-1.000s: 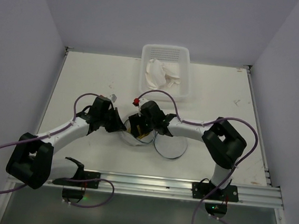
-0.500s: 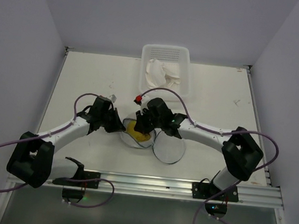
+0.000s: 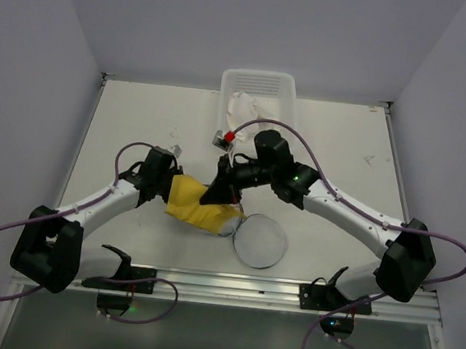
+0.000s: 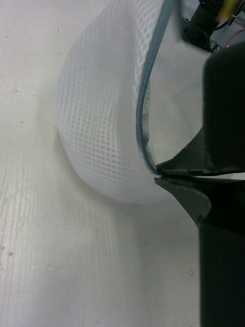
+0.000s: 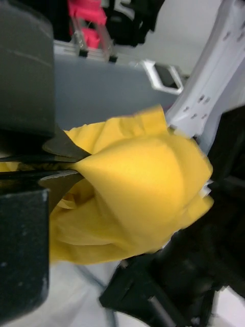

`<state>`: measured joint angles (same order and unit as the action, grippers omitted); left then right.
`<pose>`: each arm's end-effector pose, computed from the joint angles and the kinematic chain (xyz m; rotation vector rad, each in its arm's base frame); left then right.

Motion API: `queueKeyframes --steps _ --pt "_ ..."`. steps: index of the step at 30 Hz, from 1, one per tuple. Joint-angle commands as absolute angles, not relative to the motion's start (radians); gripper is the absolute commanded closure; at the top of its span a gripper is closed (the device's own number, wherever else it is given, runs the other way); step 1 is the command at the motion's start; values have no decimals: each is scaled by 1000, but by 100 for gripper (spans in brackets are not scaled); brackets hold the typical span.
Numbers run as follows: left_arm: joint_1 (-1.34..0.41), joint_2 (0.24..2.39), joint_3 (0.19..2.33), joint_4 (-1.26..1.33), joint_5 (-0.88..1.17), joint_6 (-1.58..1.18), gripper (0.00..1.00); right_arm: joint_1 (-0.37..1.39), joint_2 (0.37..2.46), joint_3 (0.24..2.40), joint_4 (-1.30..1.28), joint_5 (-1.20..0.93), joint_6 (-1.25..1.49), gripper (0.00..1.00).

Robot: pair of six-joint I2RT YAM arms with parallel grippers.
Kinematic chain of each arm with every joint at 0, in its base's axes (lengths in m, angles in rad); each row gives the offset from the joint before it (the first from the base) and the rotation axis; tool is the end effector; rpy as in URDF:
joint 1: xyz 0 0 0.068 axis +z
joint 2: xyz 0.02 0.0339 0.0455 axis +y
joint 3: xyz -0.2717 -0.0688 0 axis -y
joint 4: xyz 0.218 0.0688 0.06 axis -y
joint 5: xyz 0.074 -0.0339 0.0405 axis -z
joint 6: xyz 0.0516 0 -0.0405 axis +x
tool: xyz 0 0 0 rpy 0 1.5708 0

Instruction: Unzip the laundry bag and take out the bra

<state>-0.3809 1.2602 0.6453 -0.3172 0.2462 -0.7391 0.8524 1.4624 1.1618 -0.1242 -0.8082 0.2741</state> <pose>0.2029 -0.0948 0.1959 -0.3628 2.6081 -0.7379 0.1802 0.2628 0.3312 -1.1591 1.8555 1.4891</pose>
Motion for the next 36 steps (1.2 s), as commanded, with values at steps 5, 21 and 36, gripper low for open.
queueKeyframes --steps 5,21,36 --pt "-380 1195 632 -291 282 -749 100 710 1327 1149 197 -878 511 100" --pt "-380 1170 601 -288 293 -767 100 514 1593 1483 -86 -74 391 100" --pt "-379 1224 604 -221 250 -816 100 405 1994 1738 -213 -8 425 60"
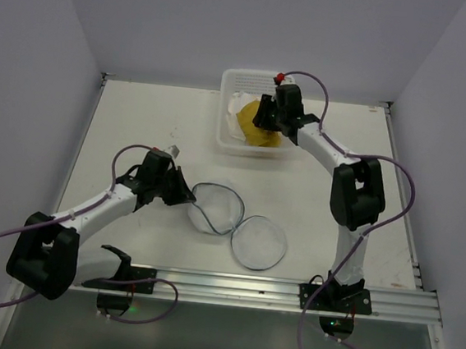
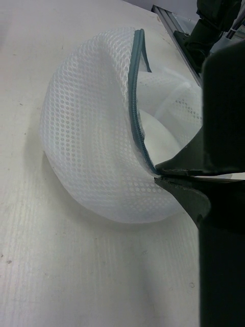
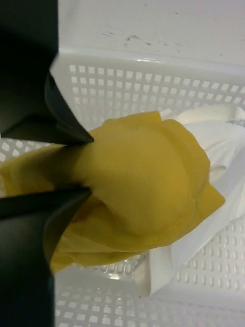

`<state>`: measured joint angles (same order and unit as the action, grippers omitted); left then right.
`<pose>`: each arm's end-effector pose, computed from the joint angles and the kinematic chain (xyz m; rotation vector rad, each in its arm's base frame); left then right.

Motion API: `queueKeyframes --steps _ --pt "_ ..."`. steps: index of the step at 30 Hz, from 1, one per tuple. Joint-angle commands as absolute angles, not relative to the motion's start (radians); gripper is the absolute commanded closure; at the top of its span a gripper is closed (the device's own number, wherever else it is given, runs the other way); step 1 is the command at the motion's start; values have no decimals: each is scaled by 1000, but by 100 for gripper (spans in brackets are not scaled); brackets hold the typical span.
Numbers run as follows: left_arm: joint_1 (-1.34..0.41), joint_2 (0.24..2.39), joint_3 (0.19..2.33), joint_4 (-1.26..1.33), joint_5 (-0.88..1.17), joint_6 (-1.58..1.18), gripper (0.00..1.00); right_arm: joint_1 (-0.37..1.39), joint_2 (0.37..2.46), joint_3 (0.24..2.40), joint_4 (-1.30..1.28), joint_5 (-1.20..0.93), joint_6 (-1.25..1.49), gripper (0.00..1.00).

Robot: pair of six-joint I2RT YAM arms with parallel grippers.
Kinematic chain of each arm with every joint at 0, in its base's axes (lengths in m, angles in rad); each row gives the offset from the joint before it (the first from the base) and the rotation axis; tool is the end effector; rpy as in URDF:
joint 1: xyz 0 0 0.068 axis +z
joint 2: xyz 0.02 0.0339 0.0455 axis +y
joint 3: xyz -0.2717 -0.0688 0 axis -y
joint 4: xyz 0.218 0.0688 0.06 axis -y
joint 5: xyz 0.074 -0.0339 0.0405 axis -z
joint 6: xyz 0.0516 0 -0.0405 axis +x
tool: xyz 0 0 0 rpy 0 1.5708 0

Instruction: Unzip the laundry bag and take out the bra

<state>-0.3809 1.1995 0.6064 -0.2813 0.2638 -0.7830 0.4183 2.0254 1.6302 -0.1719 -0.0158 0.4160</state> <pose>0.1947 -0.0925 0.1996 -0.3942 2.5573 -0.8021 0.4287 0.1915 0.2616 -0.0120 2.1804 0.5005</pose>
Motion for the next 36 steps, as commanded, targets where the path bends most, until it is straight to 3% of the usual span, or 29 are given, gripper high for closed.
queueKeyframes --steps 1,2,3,7,13,21,30,36 --pt "-380 1233 606 -218 242 -819 100 405 1984 1749 -231 -2 420 52" --pt "-379 1252 610 -212 238 -824 100 405 1965 1752 -244 -2 408 45" --pt "-379 1261 620 -212 230 -836 100 405 1942 1747 -264 23 402 31" --pt "-379 1293 637 -195 192 -885 100 405 1769 1700 -331 72 391 20" --pt "-371 1312 649 -146 147 -966 100 405 1513 1378 -388 65 488 19" --pt "-334 1304 673 -227 31 -999 100 405 1261 875 -390 -119 597 18" --pt "-250 1305 669 -236 23 -1009 100 505 1281 678 -310 -210 661 18" --pt "-250 1301 637 -216 54 -1015 100 572 1396 637 -232 -170 747 27"
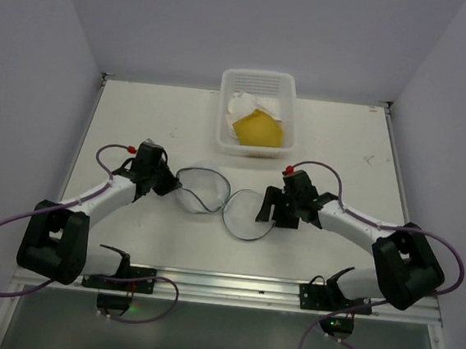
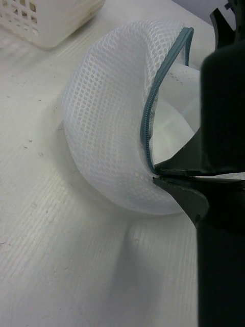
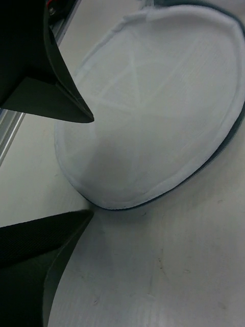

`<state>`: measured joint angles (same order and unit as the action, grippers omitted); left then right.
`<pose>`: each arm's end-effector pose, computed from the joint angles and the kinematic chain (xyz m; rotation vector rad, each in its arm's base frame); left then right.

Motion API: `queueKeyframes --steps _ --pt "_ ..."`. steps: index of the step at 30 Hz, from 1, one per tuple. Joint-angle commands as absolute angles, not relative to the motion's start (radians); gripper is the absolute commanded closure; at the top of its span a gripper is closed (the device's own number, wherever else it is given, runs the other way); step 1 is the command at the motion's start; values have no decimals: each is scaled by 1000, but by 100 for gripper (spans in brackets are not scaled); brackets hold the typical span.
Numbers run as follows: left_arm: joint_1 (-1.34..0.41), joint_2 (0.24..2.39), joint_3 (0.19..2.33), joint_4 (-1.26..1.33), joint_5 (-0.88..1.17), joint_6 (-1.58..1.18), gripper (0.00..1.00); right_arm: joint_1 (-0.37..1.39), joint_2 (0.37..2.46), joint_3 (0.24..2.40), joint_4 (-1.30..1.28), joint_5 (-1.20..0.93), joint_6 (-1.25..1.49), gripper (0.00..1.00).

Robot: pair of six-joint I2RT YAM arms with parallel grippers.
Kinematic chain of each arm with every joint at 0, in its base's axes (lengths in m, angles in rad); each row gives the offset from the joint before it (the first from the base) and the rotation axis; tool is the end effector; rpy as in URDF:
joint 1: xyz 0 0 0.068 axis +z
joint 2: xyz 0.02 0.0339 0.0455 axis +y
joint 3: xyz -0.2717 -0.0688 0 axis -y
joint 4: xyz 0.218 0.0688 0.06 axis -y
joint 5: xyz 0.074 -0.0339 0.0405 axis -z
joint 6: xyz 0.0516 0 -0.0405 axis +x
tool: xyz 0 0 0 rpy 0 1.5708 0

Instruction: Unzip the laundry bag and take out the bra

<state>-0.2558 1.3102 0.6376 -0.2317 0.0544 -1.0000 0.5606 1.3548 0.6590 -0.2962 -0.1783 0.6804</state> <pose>0.2271 -0.0623 0.1885 -0.9127 2.4053 -0.5798 0.1949 0.1331 0.1807 0.0897 2.6946 0.6626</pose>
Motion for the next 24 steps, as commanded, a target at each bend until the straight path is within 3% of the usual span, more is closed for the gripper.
queueKeyframes --steps 1,7,12,14,24 --pt "-250 1298 621 -209 58 -1015 100 574 1407 637 -230 -169 755 29" --pt "-250 1298 594 -207 72 -983 100 575 1440 626 -232 -104 781 43" --pt "-250 1310 578 -203 75 -931 100 575 1376 643 -282 -78 759 91" --pt "-252 1315 575 -196 77 -911 100 574 1329 679 -349 -54 736 99" --pt "-342 1380 614 -166 71 -911 100 577 1236 1035 -704 35 571 100"
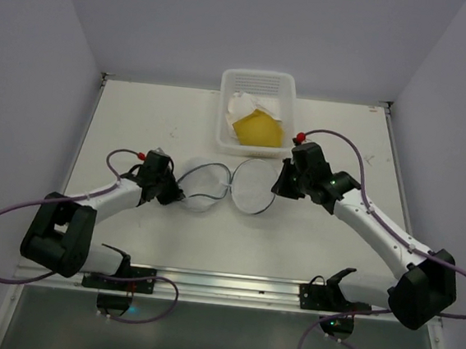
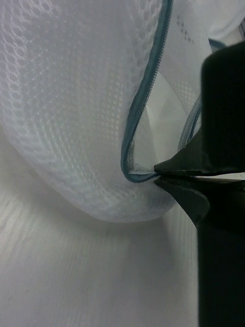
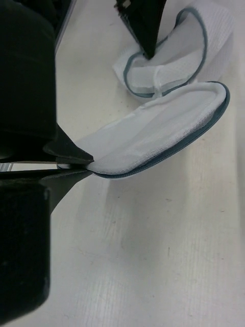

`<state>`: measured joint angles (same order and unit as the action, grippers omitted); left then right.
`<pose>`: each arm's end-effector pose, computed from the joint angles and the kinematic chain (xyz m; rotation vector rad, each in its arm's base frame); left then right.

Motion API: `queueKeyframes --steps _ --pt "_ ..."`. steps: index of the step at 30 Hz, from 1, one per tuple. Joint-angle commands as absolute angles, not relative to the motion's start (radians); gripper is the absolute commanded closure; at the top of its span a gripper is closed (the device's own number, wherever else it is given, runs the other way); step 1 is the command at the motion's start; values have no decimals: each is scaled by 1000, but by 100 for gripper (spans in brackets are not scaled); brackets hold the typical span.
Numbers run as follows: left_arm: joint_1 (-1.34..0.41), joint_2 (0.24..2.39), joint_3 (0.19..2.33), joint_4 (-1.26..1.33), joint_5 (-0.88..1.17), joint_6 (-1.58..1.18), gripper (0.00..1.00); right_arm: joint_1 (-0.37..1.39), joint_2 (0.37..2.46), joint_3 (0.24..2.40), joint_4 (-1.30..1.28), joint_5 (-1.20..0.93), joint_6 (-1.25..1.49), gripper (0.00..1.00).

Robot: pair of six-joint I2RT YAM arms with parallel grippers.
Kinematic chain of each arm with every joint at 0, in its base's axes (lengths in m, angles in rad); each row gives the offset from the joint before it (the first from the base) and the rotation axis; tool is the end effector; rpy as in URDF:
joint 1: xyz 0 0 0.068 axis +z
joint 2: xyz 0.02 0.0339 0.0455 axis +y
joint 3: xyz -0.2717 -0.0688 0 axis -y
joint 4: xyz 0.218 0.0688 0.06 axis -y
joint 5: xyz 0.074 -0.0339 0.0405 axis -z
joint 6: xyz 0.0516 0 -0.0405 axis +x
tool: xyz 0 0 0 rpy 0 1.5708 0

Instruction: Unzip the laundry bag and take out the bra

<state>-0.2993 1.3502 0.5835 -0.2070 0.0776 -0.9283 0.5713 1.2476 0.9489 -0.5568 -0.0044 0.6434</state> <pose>0.2183 -0.0716 0.1668 -0.7875 2.5231 -0.5523 0.2035 0.1311 0.2695 0.0882 2.5021 0.5385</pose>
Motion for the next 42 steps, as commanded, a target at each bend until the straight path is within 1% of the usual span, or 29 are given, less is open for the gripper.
queueKeyframes --steps 1,7,13,16,23,28,31,32,33,37,38,42 --pt "-379 1403 623 -147 71 -926 100 578 1241 1072 -715 26 558 100" --pt "-515 1514 692 -110 86 -968 100 603 1296 1213 -772 -41 545 100" --pt "-580 1528 747 -101 94 -976 100 641 1396 1322 -810 -24 538 100" --pt "-606 1534 761 -92 94 -973 100 657 1442 1345 -775 -92 537 100" --pt "-615 1523 729 -57 120 -974 100 724 1583 1416 -713 -192 522 100" --pt "-614 1470 686 -54 121 -971 100 770 1673 1439 -701 -164 492 100" --pt "-611 1413 644 -22 118 -959 98 775 1712 1430 -692 -152 483 100" --pt "-611 1404 614 -9 123 -957 98 776 1716 1424 -661 -162 482 100" --pt "-611 1393 600 50 129 -957 98 776 1718 1413 -632 -219 480 100" --pt "-611 1414 569 100 172 -968 98 775 1730 1346 -459 -382 517 100" --pt "-611 1416 566 104 181 -968 99 776 1733 1323 -360 -402 529 100" --pt "-611 1394 539 120 175 -971 99 775 1764 1229 -126 -511 590 100"
